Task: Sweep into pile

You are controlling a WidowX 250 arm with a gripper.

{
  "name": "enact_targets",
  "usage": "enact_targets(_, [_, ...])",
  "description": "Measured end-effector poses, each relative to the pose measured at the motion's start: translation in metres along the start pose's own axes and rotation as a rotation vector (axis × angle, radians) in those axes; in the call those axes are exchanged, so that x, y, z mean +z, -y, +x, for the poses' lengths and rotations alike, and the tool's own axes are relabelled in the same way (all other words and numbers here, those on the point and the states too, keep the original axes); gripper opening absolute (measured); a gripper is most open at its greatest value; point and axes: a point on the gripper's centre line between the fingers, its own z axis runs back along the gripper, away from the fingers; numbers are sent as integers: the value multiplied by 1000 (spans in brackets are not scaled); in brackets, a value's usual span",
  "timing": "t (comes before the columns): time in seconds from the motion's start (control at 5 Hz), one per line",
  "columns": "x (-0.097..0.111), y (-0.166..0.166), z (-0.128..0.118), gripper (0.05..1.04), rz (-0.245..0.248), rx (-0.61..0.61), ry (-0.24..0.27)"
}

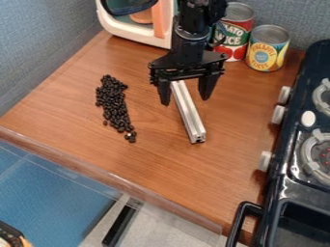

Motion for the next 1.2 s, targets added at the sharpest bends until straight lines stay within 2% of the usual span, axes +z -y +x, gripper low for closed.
enact_targets(0.2, [-13,-3,-4,999,26,1,-26])
enact_targets(0.4, [-16,1,-2,999,-6,29,-2])
enact_targets(1.0, [-16,2,4,999,-27,81,20])
enact_targets(1.2, [-23,2,3,999,-17,84,15])
